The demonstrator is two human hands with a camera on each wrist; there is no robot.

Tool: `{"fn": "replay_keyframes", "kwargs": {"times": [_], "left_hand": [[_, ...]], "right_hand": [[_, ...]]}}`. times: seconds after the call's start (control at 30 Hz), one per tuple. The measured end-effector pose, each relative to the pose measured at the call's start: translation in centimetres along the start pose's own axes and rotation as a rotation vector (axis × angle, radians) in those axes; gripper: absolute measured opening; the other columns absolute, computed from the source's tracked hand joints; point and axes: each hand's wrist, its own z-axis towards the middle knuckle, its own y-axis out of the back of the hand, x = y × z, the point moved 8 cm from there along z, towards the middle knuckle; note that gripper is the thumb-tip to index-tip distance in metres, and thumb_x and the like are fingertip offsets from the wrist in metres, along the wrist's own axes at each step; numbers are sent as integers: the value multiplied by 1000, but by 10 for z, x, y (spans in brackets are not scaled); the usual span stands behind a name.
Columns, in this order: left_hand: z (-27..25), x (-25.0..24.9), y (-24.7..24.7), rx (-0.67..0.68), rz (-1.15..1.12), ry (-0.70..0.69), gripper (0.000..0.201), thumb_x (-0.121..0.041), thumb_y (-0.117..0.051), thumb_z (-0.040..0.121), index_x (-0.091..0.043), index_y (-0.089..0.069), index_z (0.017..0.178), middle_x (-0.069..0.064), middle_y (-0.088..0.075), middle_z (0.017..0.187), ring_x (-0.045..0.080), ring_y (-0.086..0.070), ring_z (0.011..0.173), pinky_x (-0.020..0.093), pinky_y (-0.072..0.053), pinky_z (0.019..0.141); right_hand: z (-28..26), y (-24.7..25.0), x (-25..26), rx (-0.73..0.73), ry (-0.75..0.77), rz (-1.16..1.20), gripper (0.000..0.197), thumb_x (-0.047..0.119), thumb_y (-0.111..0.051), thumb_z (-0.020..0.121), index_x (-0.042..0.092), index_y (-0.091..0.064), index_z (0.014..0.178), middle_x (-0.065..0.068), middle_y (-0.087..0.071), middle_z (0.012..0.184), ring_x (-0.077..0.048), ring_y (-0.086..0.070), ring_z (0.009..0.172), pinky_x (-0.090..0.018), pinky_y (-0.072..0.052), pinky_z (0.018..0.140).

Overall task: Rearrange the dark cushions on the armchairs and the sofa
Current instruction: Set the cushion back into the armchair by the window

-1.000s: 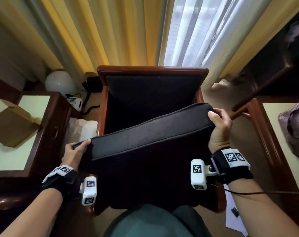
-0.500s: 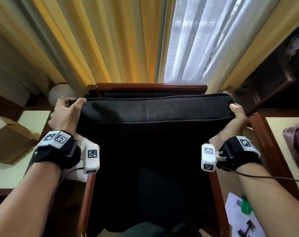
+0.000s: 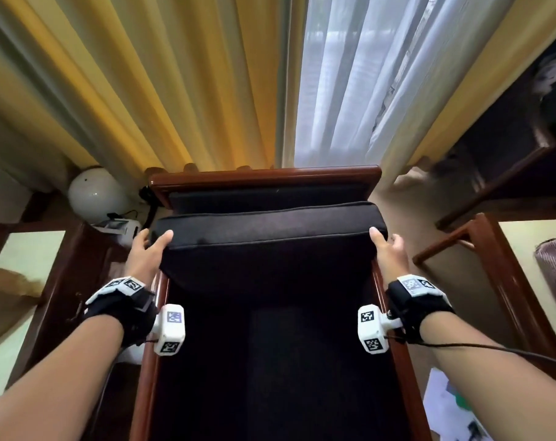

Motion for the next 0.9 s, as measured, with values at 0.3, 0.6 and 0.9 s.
{"fn": "replay_keyframes", "kwargs": {"times": [0.3,0.6,0.9], "left_hand": [[20,11,-4,-27,240,-38,87,-50,-80,70,-33,-41,146,6,-43,151,25,-45,136,41,-33,115],[-22,53,-6,39,-322,343,26,-45,-51,83,-23,-59,71,-5,-61,61,18,-56,53,26,-43,56],[-42,50,-12,142,-268,506,19,-35,-54,82,-19,-58,72,5,-55,65,20,-56,45,28,-46,57]], "right_hand": [[20,-17,20,15,73,-63,52,36,-69,85,30,-49,133,2,-61,117,-26,-58,114,-40,-44,104],[12,15,-31,205,-295,32,49,65,-47,85,27,-58,113,-6,-63,108,-30,-59,98,-46,-43,90],[9,4,-22,145,-431,7,41,54,-57,76,14,-58,86,-7,-65,79,-26,-61,70,-34,-49,65]]}}
